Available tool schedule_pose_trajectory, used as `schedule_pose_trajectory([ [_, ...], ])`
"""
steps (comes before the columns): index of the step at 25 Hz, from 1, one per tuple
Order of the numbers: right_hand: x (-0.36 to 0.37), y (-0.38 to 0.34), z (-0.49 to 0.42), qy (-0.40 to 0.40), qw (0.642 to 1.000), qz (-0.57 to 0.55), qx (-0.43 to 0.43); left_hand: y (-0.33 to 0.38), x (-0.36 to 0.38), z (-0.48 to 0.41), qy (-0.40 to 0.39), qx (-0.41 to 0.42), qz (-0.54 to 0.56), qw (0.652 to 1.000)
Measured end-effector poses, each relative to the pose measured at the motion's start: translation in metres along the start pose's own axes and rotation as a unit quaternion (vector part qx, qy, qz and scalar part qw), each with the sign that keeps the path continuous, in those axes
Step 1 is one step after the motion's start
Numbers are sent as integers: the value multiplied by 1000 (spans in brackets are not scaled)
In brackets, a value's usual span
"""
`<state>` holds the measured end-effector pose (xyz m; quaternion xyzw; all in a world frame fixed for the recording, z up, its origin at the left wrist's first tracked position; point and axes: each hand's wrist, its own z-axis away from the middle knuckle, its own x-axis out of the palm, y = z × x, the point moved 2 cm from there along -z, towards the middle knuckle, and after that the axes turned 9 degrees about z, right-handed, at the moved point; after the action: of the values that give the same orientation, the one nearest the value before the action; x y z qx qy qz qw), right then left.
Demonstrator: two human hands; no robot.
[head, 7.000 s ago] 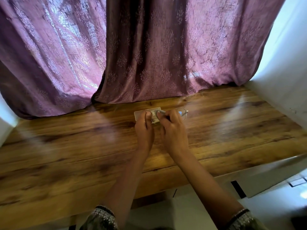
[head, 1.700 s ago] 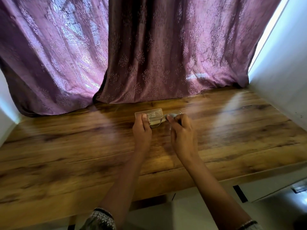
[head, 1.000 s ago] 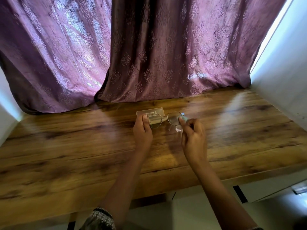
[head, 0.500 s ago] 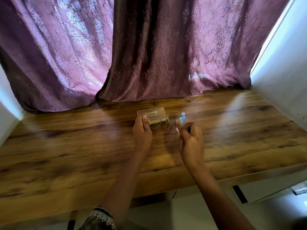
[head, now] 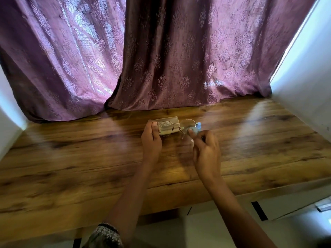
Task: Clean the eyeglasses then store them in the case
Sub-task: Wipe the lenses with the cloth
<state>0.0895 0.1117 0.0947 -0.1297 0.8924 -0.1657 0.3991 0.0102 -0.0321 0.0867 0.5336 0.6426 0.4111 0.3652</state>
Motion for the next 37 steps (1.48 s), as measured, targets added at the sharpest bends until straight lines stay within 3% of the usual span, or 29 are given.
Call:
schedule_pose_trajectory([
  [4, -2, -5, -23, 39, 999, 21, -13, -1, 1, 1, -16, 4, 11, 1000],
  [8, 10, -18, -10, 6, 997, 40, -58, 0, 3, 2, -7, -1, 11, 1000],
  [11, 12, -7, 12, 25, 992, 82, -90, 1, 0, 1, 0, 1, 8, 1000],
  [16, 4, 9, -9, 25, 998, 50, -12, 0, 0, 3, -16, 5, 8, 1000],
  [23, 14, -14, 8, 11, 996, 46, -69, -1, -3, 3, -7, 7, 0, 1000],
  [29, 10, 5, -19, 8, 1000, 11, 15, -3, 0, 3, -26, 2, 1, 1000],
  [34, 17, -15, 1, 12, 995, 57, -81, -4, 1, 3, -21, -5, 0, 1000],
  [37, 12, -5, 12, 20, 996, 60, -61, -4, -2, 3, -16, 3, -3, 1000],
])
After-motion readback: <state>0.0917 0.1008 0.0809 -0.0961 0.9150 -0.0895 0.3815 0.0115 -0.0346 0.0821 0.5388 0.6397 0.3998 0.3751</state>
